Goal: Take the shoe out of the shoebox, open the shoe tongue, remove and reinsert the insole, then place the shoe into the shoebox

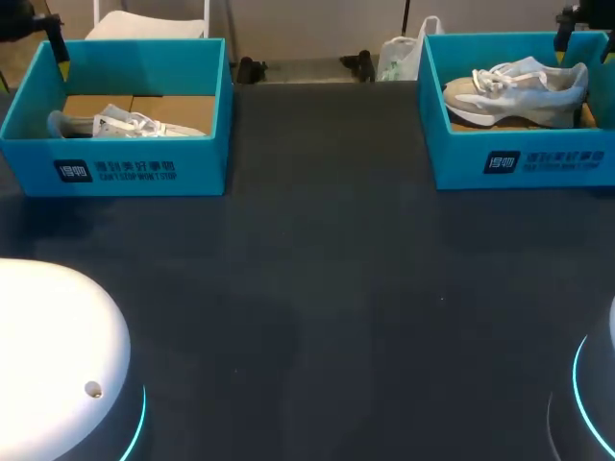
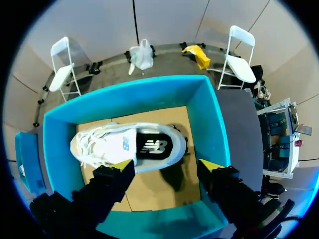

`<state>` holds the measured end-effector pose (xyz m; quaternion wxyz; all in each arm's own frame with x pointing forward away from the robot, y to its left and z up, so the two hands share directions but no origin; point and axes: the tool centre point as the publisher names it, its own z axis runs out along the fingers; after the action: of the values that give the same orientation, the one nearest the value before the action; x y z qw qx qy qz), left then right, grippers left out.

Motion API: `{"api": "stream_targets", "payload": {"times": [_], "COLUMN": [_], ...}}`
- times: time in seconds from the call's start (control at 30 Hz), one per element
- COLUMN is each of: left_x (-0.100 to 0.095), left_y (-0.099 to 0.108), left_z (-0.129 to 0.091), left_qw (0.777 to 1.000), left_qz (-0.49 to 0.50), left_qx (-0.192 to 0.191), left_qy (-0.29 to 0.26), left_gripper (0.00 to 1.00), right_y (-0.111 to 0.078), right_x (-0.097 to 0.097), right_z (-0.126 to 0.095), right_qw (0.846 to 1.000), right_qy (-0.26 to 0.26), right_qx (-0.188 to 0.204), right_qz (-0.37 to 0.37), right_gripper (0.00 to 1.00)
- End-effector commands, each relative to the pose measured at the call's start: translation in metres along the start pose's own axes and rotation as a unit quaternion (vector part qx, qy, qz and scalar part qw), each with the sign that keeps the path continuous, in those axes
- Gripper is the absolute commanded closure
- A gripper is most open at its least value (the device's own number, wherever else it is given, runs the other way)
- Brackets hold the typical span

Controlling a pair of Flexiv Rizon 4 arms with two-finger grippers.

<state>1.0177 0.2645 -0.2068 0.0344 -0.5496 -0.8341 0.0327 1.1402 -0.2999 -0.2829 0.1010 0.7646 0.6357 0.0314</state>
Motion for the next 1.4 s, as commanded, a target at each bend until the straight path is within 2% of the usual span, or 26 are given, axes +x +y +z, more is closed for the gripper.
{"api": "stream_targets", "payload": {"times": [0.03, 0.13, 0.37, 0.5, 0.67, 0.97, 1.17, 1.27, 1.3, 1.33, 1.4], "left_x": [0.000, 0.000, 0.000, 0.000, 0.000, 0.000, 0.000, 0.000, 0.000, 0.000, 0.000], "left_y": [0.001, 0.001, 0.001, 0.001, 0.001, 0.001, 0.001, 0.001, 0.001, 0.001, 0.001], "left_z": [-0.001, -0.001, -0.001, -0.001, -0.001, -0.001, -0.001, -0.001, -0.001, -0.001, -0.001], "left_qw": [1.000, 1.000, 1.000, 1.000, 1.000, 1.000, 1.000, 1.000, 1.000, 1.000, 1.000], "left_qz": [0.000, 0.000, 0.000, 0.000, 0.000, 0.000, 0.000, 0.000, 0.000, 0.000, 0.000], "left_qx": [0.001, 0.001, 0.001, 0.001, 0.001, 0.001, 0.001, 0.001, 0.001, 0.001, 0.001], "left_qy": [0.001, 0.001, 0.001, 0.001, 0.001, 0.001, 0.001, 0.001, 0.001, 0.001, 0.001], "left_gripper": [0.00, 0.00, 0.00, 0.00, 0.00, 0.00, 0.00, 0.00, 0.00, 0.00, 0.00], "right_y": [0.015, 0.017, 0.018, 0.018, 0.017, 0.011, 0.011, 0.015, 0.016, 0.017, 0.017], "right_x": [0.002, -0.001, -0.015, -0.016, -0.016, -0.022, -0.029, -0.029, -0.028, -0.028, -0.029], "right_z": [0.020, 0.029, 0.042, 0.050, 0.063, 0.092, 0.111, 0.117, 0.118, 0.120, 0.121], "right_qw": [0.999, 0.998, 0.996, 0.995, 0.995, 0.993, 0.991, 0.991, 0.991, 0.991, 0.990], "right_qy": [-0.017, -0.035, -0.058, -0.068, -0.072, -0.086, -0.089, -0.088, -0.090, -0.089, -0.090], "right_qx": [0.041, 0.046, 0.046, 0.056, 0.066, 0.081, 0.092, 0.098, 0.102, 0.102, 0.108], "right_qz": [0.009, 0.017, 0.046, 0.041, 0.028, 0.025, 0.029, 0.015, 0.010, 0.011, 0.012], "right_gripper": [0.17, 0.11, 0.15, 0.15, 0.21, 0.17, 0.29, 0.30, 0.34, 0.50, 0.62]}}
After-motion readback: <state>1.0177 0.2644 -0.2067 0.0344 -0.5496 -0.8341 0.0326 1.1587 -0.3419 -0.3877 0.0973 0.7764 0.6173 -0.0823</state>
